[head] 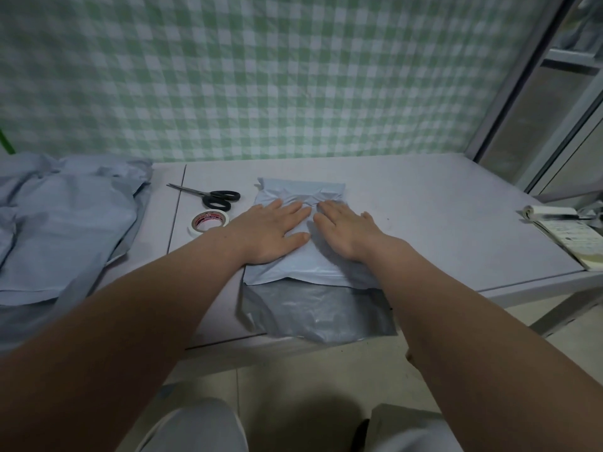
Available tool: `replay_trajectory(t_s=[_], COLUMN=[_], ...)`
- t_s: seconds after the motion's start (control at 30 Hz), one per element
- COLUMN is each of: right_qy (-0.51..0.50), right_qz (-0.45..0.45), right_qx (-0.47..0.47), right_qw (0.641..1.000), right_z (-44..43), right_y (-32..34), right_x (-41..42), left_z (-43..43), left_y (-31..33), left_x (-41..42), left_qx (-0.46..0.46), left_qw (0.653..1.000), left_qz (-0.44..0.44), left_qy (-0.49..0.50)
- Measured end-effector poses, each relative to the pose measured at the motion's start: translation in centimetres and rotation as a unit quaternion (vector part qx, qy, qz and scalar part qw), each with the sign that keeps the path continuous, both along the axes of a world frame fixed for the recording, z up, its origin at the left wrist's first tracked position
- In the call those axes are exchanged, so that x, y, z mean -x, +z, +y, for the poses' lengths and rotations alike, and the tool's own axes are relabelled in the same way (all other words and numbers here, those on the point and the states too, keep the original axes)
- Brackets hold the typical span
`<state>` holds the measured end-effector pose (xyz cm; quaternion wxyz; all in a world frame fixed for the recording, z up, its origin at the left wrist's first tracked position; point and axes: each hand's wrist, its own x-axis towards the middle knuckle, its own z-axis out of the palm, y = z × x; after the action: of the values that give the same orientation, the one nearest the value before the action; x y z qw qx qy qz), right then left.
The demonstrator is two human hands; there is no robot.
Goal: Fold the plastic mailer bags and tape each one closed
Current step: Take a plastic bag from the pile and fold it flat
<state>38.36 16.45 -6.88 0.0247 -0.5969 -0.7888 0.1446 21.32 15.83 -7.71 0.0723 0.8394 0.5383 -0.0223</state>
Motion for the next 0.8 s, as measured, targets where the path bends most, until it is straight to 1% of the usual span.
replay_trajectory(t_s=[0.2, 0.37, 0.5, 0.6, 0.7, 0.8], right_qy=[-0.028, -0.032, -0.033, -0.052, -0.067, -0.069], right_qz=[-0.033, -0.057, -0.075, -0.083, -0.081, -0.081], right_qx=[-0.048, -0.03, -0.037, -0.047, -0.052, -0.061], right_qw=[0.998, 0.997, 0.996, 0.994, 0.993, 0.992], right_z=[1.1, 1.9, 1.8, 1.4, 0.8, -0.2], right_y=[-1.4, -1.7, -1.9, -2.0, -2.1, -2.1], right_x=[0.3, 0.2, 0.1, -0.1, -0.3, -0.8], left_z=[1.2, 1.6, 1.3, 1.0, 0.5, -0.3], left_y=[-0.5, -0.6, -0.6, -0.5, -0.3, 0.0], left_x=[-0.1, -0.1, 0.0, 0.1, 0.2, 0.4], left_qx=[-0.008, -0.024, -0.036, -0.032, 0.002, 0.0], left_qw=[1.0, 1.0, 0.999, 0.999, 0.997, 0.994], left_qz=[0.0, -0.009, -0.012, 0.02, 0.048, 0.083], left_qy=[0.007, 0.012, 0.02, 0.033, 0.066, 0.073])
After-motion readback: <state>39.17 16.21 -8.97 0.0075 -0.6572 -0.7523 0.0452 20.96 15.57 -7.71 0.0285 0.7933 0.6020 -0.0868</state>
